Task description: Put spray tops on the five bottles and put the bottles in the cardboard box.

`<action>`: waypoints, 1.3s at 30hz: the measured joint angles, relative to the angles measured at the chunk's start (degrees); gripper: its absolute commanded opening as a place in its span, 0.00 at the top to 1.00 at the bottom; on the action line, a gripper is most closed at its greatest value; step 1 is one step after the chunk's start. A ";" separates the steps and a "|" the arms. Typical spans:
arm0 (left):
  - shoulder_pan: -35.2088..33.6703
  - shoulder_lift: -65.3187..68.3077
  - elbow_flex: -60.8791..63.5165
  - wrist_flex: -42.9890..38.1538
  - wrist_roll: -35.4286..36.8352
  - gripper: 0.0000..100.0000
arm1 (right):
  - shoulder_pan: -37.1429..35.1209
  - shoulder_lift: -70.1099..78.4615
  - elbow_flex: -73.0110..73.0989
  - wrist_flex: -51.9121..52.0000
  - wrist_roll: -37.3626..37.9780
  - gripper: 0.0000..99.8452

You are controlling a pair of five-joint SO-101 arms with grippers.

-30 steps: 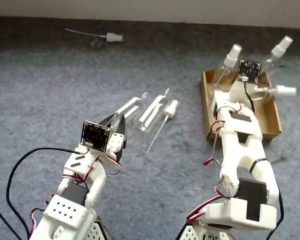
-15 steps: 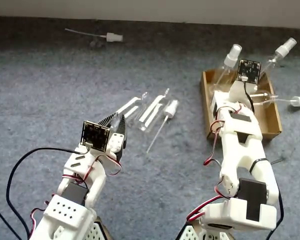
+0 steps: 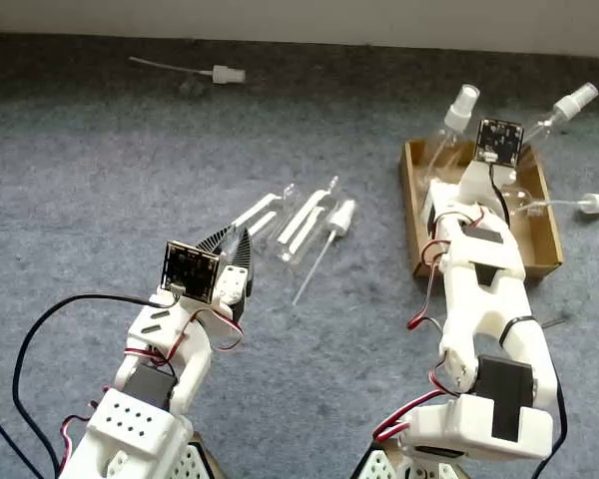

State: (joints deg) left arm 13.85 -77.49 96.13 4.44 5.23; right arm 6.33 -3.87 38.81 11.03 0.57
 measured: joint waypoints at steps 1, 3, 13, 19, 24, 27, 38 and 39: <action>0.00 0.00 0.00 0.00 0.00 0.99 | -0.09 0.00 0.00 0.00 0.00 0.80; 0.00 0.00 0.00 0.00 0.00 0.99 | -0.18 0.00 0.00 0.00 0.00 0.80; 0.00 0.00 0.00 0.00 0.00 0.99 | -0.18 0.00 0.00 0.00 0.00 0.73; 0.00 0.00 0.00 0.00 0.00 0.99 | -0.44 0.00 0.00 4.75 0.00 0.71; 0.00 0.00 0.00 0.00 0.00 0.99 | 0.09 0.00 0.00 10.20 0.00 0.71; 0.00 0.00 0.00 0.00 0.00 0.99 | -0.09 -0.44 0.00 10.99 0.00 0.71; 0.00 0.00 0.00 0.00 0.00 0.99 | -0.35 -15.30 0.00 16.35 0.00 0.71; 0.00 0.00 0.00 0.00 0.00 0.99 | -0.35 -16.35 0.00 18.29 0.00 0.71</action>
State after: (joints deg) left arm 13.85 -77.49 96.13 4.44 5.23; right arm 5.98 -20.22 38.81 29.32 0.57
